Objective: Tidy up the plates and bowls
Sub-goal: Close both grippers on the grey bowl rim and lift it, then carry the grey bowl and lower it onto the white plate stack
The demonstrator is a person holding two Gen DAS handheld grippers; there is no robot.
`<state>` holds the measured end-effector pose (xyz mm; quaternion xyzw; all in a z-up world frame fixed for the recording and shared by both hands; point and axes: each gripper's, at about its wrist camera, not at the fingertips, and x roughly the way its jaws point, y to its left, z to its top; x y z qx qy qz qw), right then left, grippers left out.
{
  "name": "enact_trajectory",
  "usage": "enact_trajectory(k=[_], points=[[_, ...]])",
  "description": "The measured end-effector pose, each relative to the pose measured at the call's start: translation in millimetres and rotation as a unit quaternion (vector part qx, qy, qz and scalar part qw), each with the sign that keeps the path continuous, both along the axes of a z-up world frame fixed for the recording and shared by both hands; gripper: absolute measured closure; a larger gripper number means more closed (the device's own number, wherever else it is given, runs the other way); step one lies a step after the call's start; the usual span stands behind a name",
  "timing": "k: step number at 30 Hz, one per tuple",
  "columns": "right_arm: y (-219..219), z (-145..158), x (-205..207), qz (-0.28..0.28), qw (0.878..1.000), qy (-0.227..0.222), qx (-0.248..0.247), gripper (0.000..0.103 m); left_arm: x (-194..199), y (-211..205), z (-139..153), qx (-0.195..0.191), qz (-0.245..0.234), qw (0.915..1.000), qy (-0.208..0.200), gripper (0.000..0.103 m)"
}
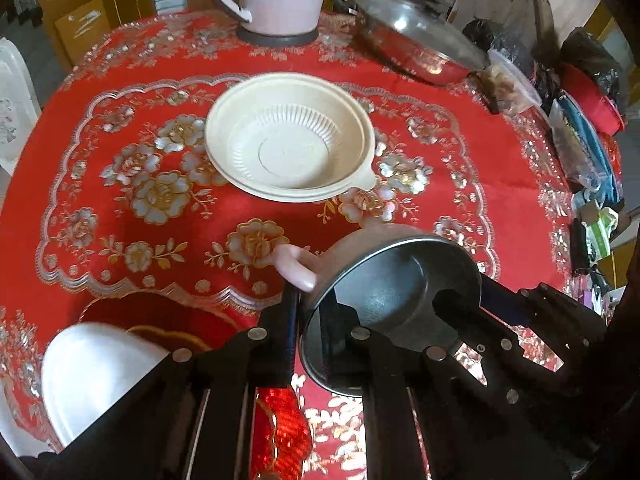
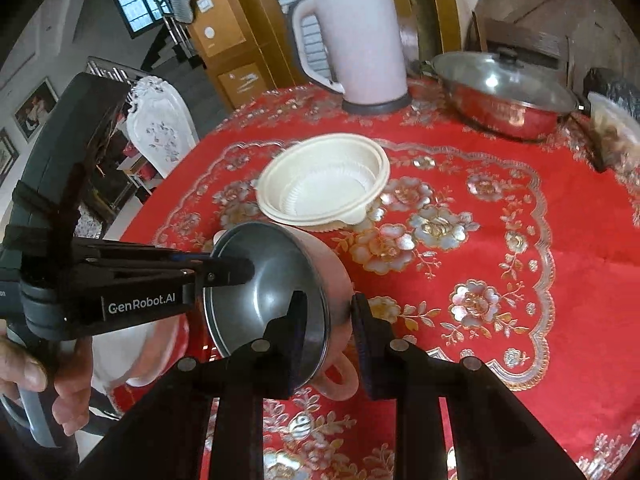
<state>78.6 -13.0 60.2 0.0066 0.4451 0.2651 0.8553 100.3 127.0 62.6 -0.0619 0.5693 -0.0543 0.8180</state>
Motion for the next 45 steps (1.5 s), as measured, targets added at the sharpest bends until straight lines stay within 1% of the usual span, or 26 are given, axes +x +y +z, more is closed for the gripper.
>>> enact_trajectory(k=[4,6,10,13,17,19,21,25,27,29,32,37,38,39,40,41,42,44,45], points=[[7,19,-12,0.018,1.0,-0.011,0.016,0.08,-20,15,25,-0.006,0.007,0.9998,-0.016,0.095],[15,29,-18,0.029,0.999,-0.015,0.022,0.08,-31,23,36,-0.002,0.014,0.9996,-0.024,0.095],[37,44,-35,0.054,0.998,-0.027,0.027,0.08,-53,47,49,0.002,0.036,0.9988,-0.032,0.095],[57,50,-44,0.078,0.996,-0.022,0.034,0.08,-72,71,53,0.0,0.058,0.9978,-0.033,0.095],[90,51,-55,0.112,0.993,-0.01,0.032,0.08,-93,98,49,-0.003,0.082,0.9963,-0.026,0.095],[107,46,-57,0.126,0.992,0.001,0.029,0.08,-102,111,44,-0.003,0.096,0.9952,-0.021,0.095],[123,41,-59,0.137,0.99,0.01,0.02,0.08,-109,127,37,-0.012,0.111,0.9937,-0.014,0.094],[151,22,-55,0.151,0.988,0.038,-0.002,0.08,-111,143,18,-0.017,0.123,0.9922,0.008,0.094],[158,14,-52,0.152,0.987,0.046,-0.012,0.079,-112,146,9,-0.02,0.124,0.992,0.014,0.094],[163,8,-49,0.153,0.987,0.056,-0.014,0.077,-113,149,8,-0.017,0.124,0.9921,0.006,0.094],[165,4,-49,0.151,0.987,0.059,-0.022,0.076,-113,154,8,-0.029,0.12,0.9924,0.002,0.094],[165,2,-47,0.149,0.987,0.068,-0.007,0.075,-112,157,5,-0.017,0.12,0.9926,-0.006,0.093],[164,3,-48,0.149,0.987,0.068,-0.003,0.074,-112,157,5,-0.013,0.122,0.9925,-0.008,0.09],[163,4,-48,0.148,0.987,0.068,0.001,0.073,-112,157,7,-0.006,0.123,0.9923,-0.013,0.085],[162,5,-49,0.148,0.987,0.065,0.001,0.071,-112,156,8,-0.008,0.121,0.9925,-0.016,0.08],[162,6,-51,0.147,0.987,0.059,-0.003,0.07,-114,156,11,-0.006,0.118,0.9927,-0.023,0.078],[162,7,-52,0.147,0.988,0.057,-0.003,0.07,-114,155,13,-0.006,0.118,0.9927,-0.027,0.074],[161,8,-52,0.146,0.988,0.058,-0.001,0.069,-116,152,18,-0.001,0.114,0.9928,-0.036,0.062],[161,8,-51,0.146,0.988,0.06,0.001,0.069,-117,150,21,0.009,0.114,0.9926,-0.042,0.049]])
